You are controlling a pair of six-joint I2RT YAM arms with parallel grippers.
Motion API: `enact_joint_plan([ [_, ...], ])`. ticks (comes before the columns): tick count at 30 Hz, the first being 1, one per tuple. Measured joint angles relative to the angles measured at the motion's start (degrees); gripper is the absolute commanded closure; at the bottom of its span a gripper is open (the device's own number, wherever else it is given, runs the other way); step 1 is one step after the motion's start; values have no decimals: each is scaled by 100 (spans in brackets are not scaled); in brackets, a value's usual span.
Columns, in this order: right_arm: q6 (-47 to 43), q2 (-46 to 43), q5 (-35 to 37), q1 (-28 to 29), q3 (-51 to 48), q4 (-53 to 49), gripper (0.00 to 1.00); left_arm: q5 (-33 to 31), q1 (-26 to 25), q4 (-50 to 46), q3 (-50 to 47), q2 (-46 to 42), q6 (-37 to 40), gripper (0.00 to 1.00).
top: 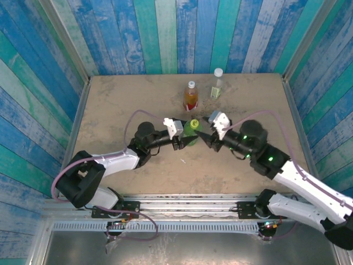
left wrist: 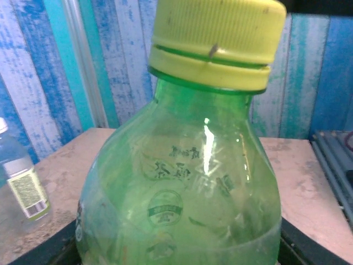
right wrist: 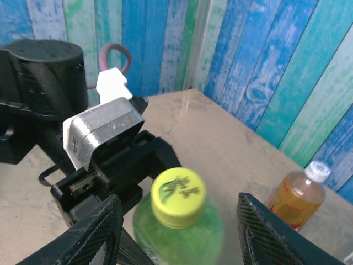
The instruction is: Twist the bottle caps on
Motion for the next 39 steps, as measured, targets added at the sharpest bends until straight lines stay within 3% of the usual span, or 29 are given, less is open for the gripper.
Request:
enact_joint_plan([
  [3,-356,17,-1080,-560,496,-466,44,599,107,-691,372,0,164,40],
  [7,-946,273,-2050,-699,1126,-1093,47,1300,120,-1606,953,0,570,40],
  [10,-1248,544,-2396,-721,1370,-1412,51,1707,120,-2188,1281,0,898,39],
  [17,-1602,1139,-2680,-728,1567,-1873,58,2179,120,-2811,1364,-39,1309,39],
  [26,-1784,1187,-2909,-728,1596,-2065,70,2249,122,-2924,1362,-44,1351,39],
  [39,-1840,1233,-2966,-728,1615,-2076,65,2249,120,-2900,1360,-44,1263,39],
])
